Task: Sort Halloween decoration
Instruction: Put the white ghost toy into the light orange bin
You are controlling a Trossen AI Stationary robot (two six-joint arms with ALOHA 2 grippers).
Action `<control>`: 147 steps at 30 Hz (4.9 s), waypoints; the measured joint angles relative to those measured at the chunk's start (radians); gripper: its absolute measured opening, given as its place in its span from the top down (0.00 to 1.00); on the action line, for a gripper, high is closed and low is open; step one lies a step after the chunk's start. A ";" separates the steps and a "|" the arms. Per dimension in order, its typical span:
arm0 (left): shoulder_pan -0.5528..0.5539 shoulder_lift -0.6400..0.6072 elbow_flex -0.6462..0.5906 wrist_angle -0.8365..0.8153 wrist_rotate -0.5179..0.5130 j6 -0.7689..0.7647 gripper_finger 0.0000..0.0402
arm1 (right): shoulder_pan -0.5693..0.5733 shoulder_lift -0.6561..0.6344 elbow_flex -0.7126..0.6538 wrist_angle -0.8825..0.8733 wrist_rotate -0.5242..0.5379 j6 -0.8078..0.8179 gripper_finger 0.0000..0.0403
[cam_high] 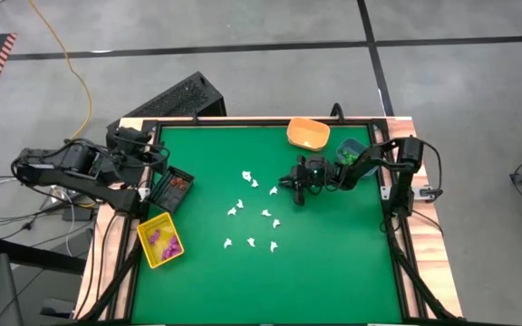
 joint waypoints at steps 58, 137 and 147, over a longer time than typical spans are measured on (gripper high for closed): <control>0.000 0.000 0.000 0.000 -0.046 -0.012 0.50 | -0.416 -0.229 0.196 -0.367 0.163 0.241 0.91; 0.000 0.000 0.000 -0.003 0.010 0.007 0.50 | 0.146 0.074 0.443 -0.264 0.228 0.147 0.61; 0.000 0.000 0.000 -0.003 0.006 0.006 0.50 | 0.169 0.150 0.449 -0.230 0.243 0.206 0.61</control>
